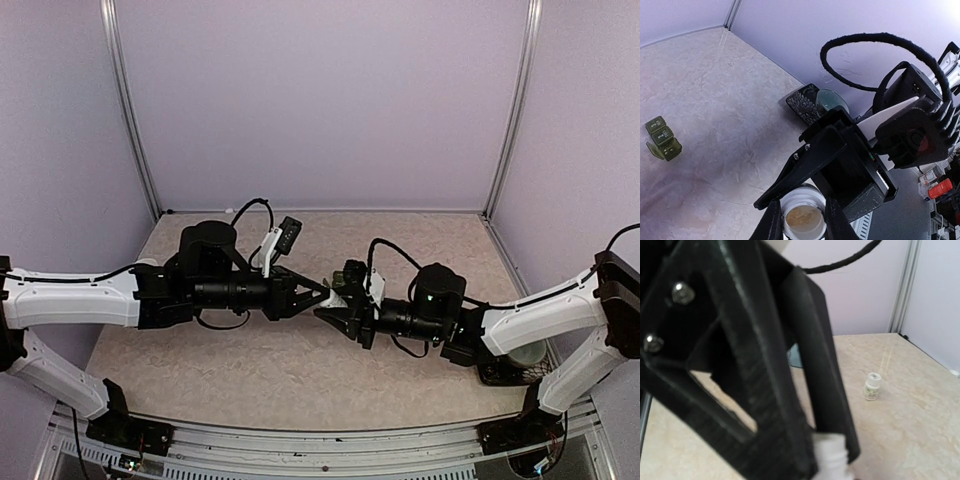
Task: Sort the pills into containers
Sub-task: Pass from the right arm to the left, then place the pill bottle at the center of the board.
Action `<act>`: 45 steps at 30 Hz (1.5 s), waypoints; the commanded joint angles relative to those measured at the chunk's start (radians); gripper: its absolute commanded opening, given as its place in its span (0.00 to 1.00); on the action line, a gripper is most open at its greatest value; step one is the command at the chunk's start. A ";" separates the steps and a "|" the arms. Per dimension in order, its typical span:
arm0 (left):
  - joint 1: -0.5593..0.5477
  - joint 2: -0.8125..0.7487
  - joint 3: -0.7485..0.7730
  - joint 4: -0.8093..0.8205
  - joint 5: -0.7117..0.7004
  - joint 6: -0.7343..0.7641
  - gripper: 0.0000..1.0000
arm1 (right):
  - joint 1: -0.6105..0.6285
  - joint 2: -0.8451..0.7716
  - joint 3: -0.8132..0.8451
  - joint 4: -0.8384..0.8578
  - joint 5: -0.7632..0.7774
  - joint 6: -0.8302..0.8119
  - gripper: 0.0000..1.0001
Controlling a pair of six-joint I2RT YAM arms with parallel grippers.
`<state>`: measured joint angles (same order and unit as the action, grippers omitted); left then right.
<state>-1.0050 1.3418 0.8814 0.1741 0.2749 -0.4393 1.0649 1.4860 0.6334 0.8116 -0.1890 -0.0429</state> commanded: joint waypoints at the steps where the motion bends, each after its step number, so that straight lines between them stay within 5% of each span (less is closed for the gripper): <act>1: -0.017 -0.025 -0.006 0.062 0.051 0.032 0.12 | 0.011 -0.020 0.050 -0.011 -0.038 0.031 0.30; 6: -0.013 -0.043 0.000 0.038 0.013 0.032 0.09 | 0.010 0.001 0.084 -0.055 -0.033 0.031 0.58; 11: 0.000 -0.069 0.004 -0.043 -0.068 0.031 0.09 | 0.010 0.008 0.101 -0.109 -0.007 0.027 0.99; 30: 0.167 -0.142 0.000 -0.407 -0.394 0.121 0.10 | 0.007 -0.084 0.057 -0.274 0.125 -0.005 1.00; 45: 0.518 0.016 -0.066 -0.410 -0.496 0.116 0.10 | -0.024 -0.117 0.018 -0.349 0.295 0.033 1.00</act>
<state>-0.5594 1.3060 0.8131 -0.2317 -0.1761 -0.3069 1.0527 1.4044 0.6781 0.4824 0.0719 -0.0284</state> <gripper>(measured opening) 0.237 0.999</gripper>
